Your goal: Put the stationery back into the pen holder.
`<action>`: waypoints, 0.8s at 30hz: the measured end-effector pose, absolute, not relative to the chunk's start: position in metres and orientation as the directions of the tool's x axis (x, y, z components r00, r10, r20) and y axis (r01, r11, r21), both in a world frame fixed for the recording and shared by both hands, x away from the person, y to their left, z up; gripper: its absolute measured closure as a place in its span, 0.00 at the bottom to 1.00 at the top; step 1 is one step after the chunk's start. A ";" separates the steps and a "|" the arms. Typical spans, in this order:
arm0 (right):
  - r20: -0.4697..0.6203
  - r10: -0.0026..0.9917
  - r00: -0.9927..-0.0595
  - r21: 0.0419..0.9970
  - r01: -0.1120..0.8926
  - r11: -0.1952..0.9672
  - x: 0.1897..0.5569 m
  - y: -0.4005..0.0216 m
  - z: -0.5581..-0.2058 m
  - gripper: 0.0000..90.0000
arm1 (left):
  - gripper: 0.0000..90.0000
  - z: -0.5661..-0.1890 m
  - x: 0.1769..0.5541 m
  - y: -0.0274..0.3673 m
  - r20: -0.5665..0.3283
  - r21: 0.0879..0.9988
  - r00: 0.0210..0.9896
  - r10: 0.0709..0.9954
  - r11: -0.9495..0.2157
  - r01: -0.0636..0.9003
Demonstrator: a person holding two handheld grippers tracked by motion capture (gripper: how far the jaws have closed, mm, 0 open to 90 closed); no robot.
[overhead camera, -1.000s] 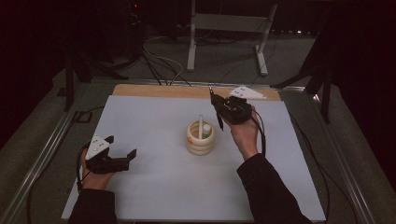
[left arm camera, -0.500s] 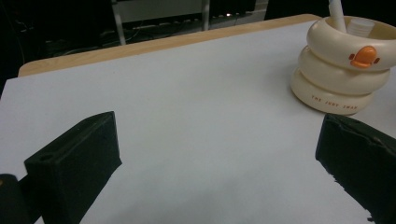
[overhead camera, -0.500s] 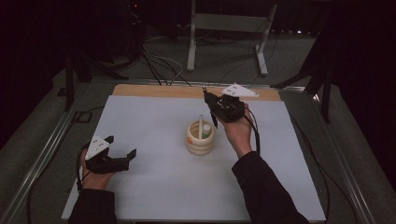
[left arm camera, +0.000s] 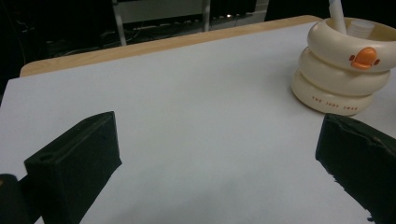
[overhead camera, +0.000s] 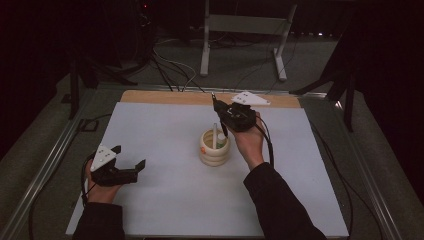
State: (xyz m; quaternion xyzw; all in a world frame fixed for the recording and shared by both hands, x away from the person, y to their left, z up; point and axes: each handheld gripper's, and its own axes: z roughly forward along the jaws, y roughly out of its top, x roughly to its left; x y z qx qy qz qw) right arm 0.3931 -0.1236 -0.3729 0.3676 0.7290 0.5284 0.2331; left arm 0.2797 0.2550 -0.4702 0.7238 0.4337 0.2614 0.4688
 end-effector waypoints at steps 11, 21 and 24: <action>0.058 0.775 -0.629 0.943 0.289 0.163 0.393 -0.116 -0.381 0.90 | 0.00 -0.470 0.280 0.255 -0.028 0.905 0.487 0.873 -0.184 0.383; 0.053 0.772 -0.633 0.943 0.287 0.170 0.393 -0.110 -0.385 0.90 | 0.00 -0.470 0.280 0.256 -0.031 0.906 0.486 0.873 -0.181 0.382; 0.055 0.773 -0.632 0.942 0.289 0.169 0.393 -0.108 -0.388 0.90 | 0.00 -0.470 0.280 0.256 -0.030 0.906 0.486 0.873 -0.181 0.382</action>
